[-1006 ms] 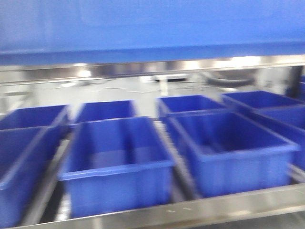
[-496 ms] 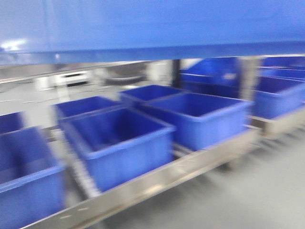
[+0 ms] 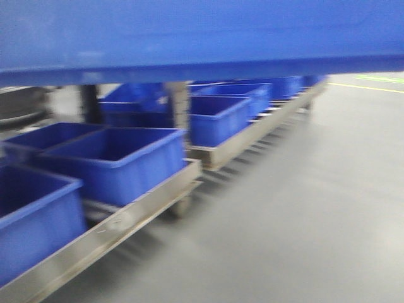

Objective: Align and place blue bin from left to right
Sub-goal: 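Hold the blue bin in both grippers while the base drives away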

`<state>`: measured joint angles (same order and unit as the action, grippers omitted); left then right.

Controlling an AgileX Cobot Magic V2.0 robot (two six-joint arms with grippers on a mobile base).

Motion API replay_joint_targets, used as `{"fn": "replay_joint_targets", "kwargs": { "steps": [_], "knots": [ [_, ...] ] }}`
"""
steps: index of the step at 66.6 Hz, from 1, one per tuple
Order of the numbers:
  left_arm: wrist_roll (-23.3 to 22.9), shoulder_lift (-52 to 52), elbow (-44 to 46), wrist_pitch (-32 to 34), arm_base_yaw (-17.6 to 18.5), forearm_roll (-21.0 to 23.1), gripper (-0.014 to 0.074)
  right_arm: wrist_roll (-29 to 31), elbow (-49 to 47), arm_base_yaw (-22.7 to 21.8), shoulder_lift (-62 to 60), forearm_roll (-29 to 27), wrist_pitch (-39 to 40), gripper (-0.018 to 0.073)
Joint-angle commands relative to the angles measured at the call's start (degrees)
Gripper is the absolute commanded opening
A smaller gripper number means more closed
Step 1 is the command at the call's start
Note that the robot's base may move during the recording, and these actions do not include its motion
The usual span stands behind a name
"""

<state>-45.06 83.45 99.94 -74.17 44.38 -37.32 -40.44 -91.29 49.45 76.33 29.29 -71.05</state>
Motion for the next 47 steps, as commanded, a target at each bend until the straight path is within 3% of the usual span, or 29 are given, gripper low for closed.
{"fn": "replay_joint_targets", "kwargs": {
  "steps": [1,47],
  "knots": [
    [-0.5,-0.2,0.8,12.7,1.5,2.1,-0.0111,-0.1,-0.5,0.9,-0.4,-1.3,12.0,-0.0079],
    [-0.5,-0.2,0.8,12.7,1.5,2.1,-0.0111,-0.1,-0.5,0.9,-0.4,-1.3,12.0,-0.0079]
  ]
}}
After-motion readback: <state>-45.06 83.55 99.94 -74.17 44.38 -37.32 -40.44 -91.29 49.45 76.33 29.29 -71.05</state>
